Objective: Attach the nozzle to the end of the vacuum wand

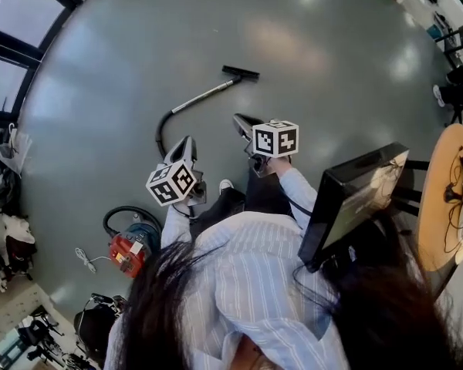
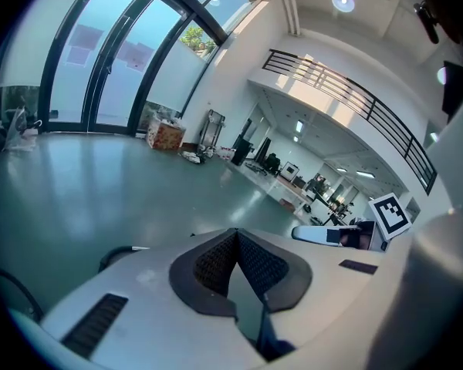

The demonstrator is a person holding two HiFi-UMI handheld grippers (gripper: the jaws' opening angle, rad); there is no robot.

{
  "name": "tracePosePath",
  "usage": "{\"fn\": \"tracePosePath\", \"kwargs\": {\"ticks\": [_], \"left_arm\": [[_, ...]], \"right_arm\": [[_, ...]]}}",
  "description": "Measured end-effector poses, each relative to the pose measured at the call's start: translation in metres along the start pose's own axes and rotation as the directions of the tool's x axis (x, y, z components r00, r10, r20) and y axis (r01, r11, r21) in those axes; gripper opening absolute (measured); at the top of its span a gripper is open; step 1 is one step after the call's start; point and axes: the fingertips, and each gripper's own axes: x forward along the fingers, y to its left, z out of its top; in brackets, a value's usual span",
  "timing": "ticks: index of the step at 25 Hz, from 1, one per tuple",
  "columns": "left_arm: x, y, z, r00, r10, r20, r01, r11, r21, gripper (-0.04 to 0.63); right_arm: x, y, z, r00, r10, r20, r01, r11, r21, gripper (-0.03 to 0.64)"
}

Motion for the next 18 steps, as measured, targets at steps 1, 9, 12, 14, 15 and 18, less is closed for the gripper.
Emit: {"fn": "tracePosePath", "kwargs": {"ticks": [1, 9, 12, 14, 15, 18], "left_arm": [[-0.009, 0.006, -0.002, 1.000, -0.004, 0.003, 0.004, 1.000, 0.008, 0.005], [-0.046, 0.021, -0.029, 0.999, -0.053, 0.005, 0.054, 0.998, -0.034, 0.005], [-0.043, -0.003, -0.031, 0.996, -0.087, 0.012, 0.088, 0.994, -0.060, 0.005], [-0.042, -0.020, -0.029, 0.995, -0.100, 0.016, 0.101, 0.994, -0.042, 0.005], [-0.041, -0.028, -0.028, 0.994, -0.105, 0.019, 0.105, 0.994, -0.030, 0.005], [-0.040, -0.046, -0.026, 0.994, -0.102, 0.034, 0.102, 0.995, -0.012, 0.005]], "right_arm": [[0.000, 0.009, -0.008, 1.000, 0.002, 0.008, -0.002, 1.000, 0.001, 0.009], [-0.030, 0.047, -0.058, 1.000, -0.021, 0.006, 0.021, 1.000, -0.019, 0.009], [-0.059, 0.041, -0.052, 0.999, -0.051, 0.019, 0.052, 0.998, -0.035, 0.009], [-0.075, 0.033, -0.046, 0.997, -0.071, 0.033, 0.072, 0.997, -0.041, 0.009], [-0.081, 0.029, -0.044, 0.996, -0.076, 0.038, 0.078, 0.996, -0.042, 0.009], [-0.094, 0.021, -0.040, 0.997, -0.062, 0.041, 0.064, 0.997, -0.045, 0.009]]}}
